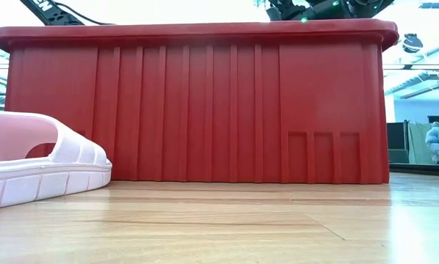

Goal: Pick and place slides into bin
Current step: Put the left pink slide into the red bin, then put the pink slide into the red bin

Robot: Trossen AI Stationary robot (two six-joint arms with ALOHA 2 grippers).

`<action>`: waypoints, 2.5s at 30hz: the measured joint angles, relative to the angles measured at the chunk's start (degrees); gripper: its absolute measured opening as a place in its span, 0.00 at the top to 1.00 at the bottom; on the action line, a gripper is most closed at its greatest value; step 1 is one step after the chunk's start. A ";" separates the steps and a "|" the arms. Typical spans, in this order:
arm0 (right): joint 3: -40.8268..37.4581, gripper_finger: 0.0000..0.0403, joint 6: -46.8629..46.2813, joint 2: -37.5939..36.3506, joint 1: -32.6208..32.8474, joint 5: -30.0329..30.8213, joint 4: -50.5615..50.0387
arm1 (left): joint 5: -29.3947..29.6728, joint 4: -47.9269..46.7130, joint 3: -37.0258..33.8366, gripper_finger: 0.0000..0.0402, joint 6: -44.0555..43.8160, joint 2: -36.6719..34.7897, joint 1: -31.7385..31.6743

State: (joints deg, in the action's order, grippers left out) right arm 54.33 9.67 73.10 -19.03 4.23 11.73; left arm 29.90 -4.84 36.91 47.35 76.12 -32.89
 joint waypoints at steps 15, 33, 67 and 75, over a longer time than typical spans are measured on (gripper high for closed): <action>0.00 0.65 -0.17 0.02 0.39 -0.05 0.51 | -8.54 0.09 0.12 0.52 2.05 0.41 -3.82; -0.02 0.65 -0.60 0.02 1.90 -0.05 0.46 | -14.62 -4.51 0.18 0.52 -2.10 0.38 -5.52; 0.00 0.65 -3.89 0.02 1.92 -0.05 -0.41 | -5.77 -15.28 8.34 0.52 -9.80 -4.61 8.80; -0.02 0.65 -7.23 0.02 4.39 -0.05 -1.17 | -1.66 -16.50 8.41 0.52 -11.26 -15.96 13.26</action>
State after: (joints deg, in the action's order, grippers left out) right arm 54.31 2.44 73.12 -14.64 4.19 10.55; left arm 28.24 -21.34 45.32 36.09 60.16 -19.63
